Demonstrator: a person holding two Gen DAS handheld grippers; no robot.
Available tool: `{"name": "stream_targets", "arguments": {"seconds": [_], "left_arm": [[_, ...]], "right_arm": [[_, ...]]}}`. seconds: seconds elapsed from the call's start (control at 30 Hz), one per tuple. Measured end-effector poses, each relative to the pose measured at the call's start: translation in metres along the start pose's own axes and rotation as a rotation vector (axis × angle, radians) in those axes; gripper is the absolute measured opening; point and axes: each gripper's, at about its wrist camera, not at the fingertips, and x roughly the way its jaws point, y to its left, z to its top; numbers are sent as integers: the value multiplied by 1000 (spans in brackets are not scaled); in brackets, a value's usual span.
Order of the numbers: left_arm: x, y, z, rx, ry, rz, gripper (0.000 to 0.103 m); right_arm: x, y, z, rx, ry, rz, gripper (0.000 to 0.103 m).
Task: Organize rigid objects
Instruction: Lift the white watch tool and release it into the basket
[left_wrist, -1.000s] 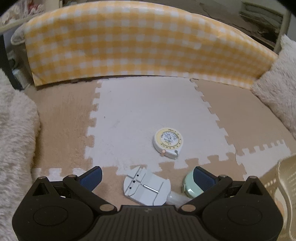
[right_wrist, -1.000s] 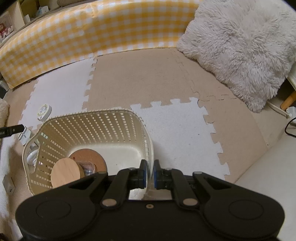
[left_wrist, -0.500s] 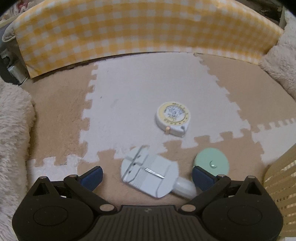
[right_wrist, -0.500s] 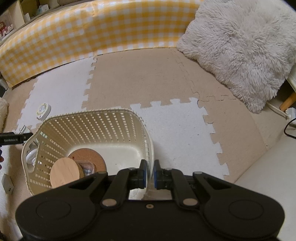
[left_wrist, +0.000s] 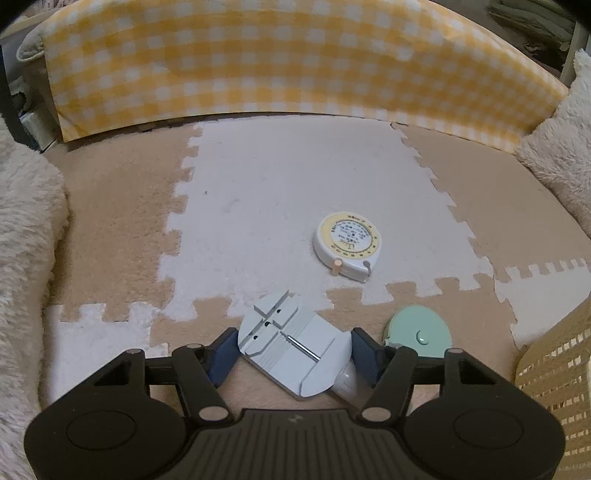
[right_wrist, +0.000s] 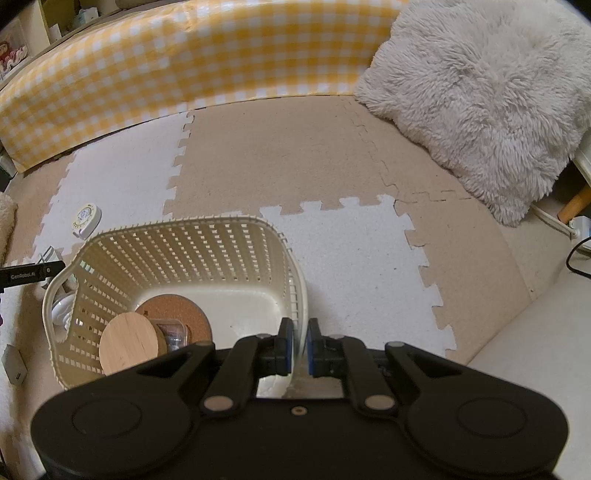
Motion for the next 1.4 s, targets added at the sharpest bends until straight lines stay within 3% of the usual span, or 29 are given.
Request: {"name": "stream_targets", "arguments": {"seconds": [0.3, 0.63, 0.8, 1.07, 1.23, 1.4], "left_arm": [[-26, 4, 12, -17, -70, 24, 65], [-67, -17, 26, 0, -174, -48, 65], [-97, -39, 33, 45, -240, -127, 65], [-142, -101, 30, 178, -312, -339, 65], [-147, -144, 13, 268, -300, -419, 65], [-129, -182, -10, 339, -244, -429, 65]], "right_arm": [[-1, 0, 0, 4, 1, 5, 8], [0, -1, 0, 9, 2, 8, 8], [0, -1, 0, 12, 2, 11, 8], [0, -2, 0, 14, 3, 13, 8], [0, -2, 0, 15, 3, 14, 8], [0, -2, 0, 18, 3, 15, 8]]}}
